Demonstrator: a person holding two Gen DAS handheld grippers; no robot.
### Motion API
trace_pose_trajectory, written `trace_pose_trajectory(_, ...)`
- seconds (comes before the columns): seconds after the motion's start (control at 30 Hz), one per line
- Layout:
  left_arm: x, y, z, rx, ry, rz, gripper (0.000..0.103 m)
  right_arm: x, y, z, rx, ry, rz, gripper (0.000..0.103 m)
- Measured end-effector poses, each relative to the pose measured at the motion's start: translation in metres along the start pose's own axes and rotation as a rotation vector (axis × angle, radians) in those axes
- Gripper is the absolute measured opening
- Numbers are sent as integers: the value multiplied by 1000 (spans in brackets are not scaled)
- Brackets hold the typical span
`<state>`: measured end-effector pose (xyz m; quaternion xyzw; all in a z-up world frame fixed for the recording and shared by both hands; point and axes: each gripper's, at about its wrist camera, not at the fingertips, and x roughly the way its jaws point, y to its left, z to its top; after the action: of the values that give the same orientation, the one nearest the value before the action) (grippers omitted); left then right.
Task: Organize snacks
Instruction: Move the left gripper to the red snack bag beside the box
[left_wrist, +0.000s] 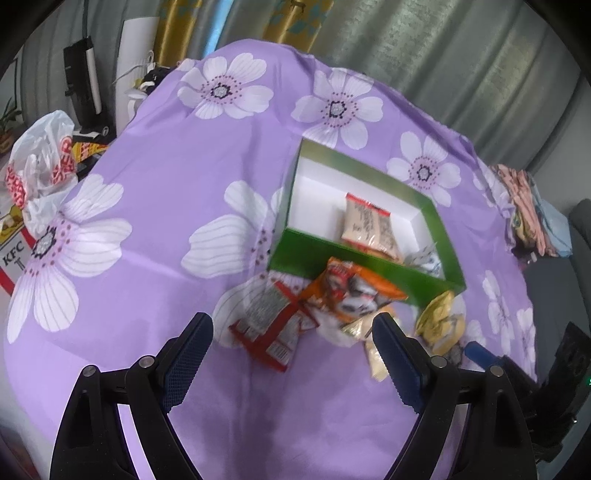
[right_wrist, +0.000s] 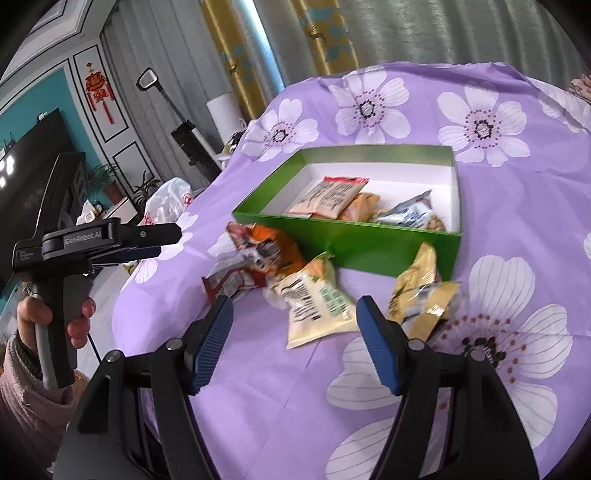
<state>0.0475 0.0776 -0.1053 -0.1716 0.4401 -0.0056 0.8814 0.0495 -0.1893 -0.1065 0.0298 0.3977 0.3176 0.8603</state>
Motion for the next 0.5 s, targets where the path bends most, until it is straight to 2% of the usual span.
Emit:
trace_pose_trajectory(0.17,8,11,-11,12,28,-28,88,12,13,-9,-14,39,22,70)
trace_pose_trajectory(0.33,19,29,-19,-18,58,-40,88,32,28,-16,-40,95,48,70)
trace_pose_trajectory(0.5,25,41,-21,-20,61,-63,88,56,40,-20,-54,142,71,70)
